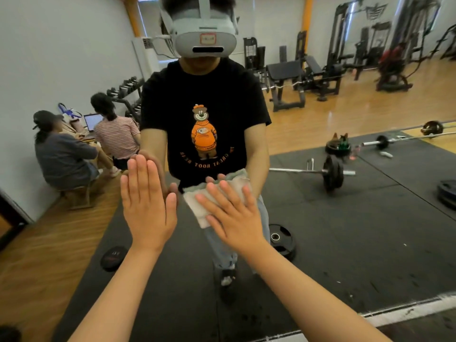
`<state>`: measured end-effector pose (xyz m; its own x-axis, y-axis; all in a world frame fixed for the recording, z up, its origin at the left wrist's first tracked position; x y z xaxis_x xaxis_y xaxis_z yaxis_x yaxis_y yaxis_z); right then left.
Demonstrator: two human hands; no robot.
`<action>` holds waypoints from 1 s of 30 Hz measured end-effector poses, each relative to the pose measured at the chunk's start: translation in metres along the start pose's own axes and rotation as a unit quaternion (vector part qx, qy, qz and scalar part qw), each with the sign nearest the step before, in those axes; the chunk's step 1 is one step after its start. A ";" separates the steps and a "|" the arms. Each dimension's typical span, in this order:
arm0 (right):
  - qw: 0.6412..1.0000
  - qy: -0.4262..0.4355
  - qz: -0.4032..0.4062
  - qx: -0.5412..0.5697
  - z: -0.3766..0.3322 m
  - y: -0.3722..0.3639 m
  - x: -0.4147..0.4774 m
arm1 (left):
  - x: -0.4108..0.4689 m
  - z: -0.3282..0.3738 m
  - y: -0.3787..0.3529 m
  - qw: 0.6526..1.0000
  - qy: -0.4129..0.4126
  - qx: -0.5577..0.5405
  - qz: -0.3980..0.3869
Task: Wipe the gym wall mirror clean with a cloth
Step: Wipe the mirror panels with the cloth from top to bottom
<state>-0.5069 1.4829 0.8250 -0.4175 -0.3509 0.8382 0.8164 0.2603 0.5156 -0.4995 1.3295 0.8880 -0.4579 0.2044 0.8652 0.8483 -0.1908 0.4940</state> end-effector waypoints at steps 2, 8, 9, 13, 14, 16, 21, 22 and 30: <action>0.999 -0.033 0.002 -0.026 0.039 0.000 -0.028 | 0.000 0.000 0.000 1.000 0.005 0.008 -0.008; 0.959 -0.280 0.033 0.016 0.191 0.029 -0.078 | 0.001 0.002 -0.006 0.999 0.024 0.036 -0.001; 0.945 -0.321 0.047 0.038 0.194 0.031 -0.078 | 0.000 0.002 -0.006 0.999 0.026 0.038 0.002; 0.928 -0.355 0.080 0.078 0.145 0.024 -0.049 | 0.000 0.002 -0.007 0.999 0.023 0.039 0.003; 0.939 -0.327 0.077 0.075 0.120 0.022 -0.034 | 0.000 0.002 -0.007 0.999 0.022 0.038 0.002; 0.964 -0.248 0.057 0.078 0.065 0.017 -0.002 | 0.001 0.003 -0.005 0.999 0.018 0.031 -0.003; 0.994 -0.087 0.031 0.061 -0.020 0.009 0.037 | -0.001 0.003 0.001 1.000 -0.003 -0.017 0.005; 0.996 -0.071 0.027 0.051 -0.021 0.007 0.036 | -0.001 0.003 0.001 1.000 -0.004 -0.017 0.011; 0.999 0.035 0.026 0.012 -0.022 -0.001 0.019 | 0.004 0.005 0.004 0.998 0.029 0.006 0.064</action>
<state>-0.5075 1.4557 0.8366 -0.3445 -0.3988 0.8499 0.8257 0.3019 0.4764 -0.4970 1.3341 0.8927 -0.3599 0.1240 0.9247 0.9034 -0.2011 0.3786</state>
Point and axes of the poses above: each hand's wrist, its own x-axis towards the middle knuckle, its own y-axis out of the back of the hand, z = x × y, the point moved 8 cm from there along x, towards the middle knuckle, and after that the axes turned 7 degrees about -z, right-handed, at the moved point
